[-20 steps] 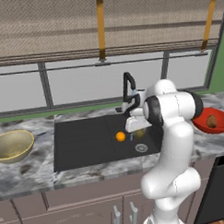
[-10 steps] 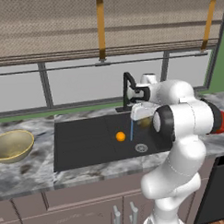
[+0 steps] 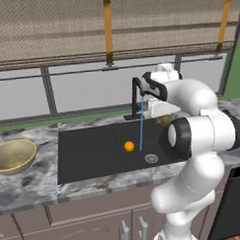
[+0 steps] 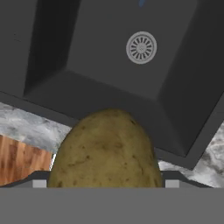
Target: Pick the potatos from the sink and place them in one bowl. Place the orange in the other bowl. Then turn off the sink faucet.
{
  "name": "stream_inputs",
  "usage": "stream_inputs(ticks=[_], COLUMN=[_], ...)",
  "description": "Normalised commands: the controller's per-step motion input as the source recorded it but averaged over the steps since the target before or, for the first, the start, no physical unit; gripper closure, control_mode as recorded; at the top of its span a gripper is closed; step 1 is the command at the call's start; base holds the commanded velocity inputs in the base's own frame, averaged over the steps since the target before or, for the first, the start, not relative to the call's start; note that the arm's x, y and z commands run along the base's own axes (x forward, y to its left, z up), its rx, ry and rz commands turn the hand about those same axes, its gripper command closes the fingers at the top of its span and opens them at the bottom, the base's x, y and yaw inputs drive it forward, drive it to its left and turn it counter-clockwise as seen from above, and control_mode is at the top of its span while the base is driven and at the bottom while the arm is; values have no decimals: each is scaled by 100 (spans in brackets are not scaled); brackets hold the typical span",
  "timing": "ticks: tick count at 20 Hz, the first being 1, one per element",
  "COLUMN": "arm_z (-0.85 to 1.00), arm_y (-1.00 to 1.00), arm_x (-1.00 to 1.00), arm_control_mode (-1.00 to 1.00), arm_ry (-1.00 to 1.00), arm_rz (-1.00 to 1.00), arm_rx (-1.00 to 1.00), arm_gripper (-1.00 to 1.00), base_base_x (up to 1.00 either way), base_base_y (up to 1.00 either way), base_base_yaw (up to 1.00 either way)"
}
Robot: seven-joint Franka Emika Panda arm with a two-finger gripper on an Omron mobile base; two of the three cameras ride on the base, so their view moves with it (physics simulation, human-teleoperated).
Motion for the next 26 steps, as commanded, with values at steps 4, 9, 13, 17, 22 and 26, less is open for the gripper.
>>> stream_inputs(ticks=[4,9,13,17,22,26], arm_z=[32,5,0,0,0,0], arm_y=[-46,-62,-65,-62,-62,-61], arm_x=[0,0,0,0,0,0], arm_control_mode=[-100,-100,-100,-100,-100,-100], arm_ry=[5,0,0,-2,-4,-4], arm_rz=[-2,-5,-4,-3,-3,-3], arm_rx=[-3,-1,0,0,0,0], arm_gripper=[100,100,100,100,100,100], base_base_x=[0,0,0,0,0,0], base_base_y=[0,0,0,0,0,0], base_base_yaw=[0,0,0,0,0,0])
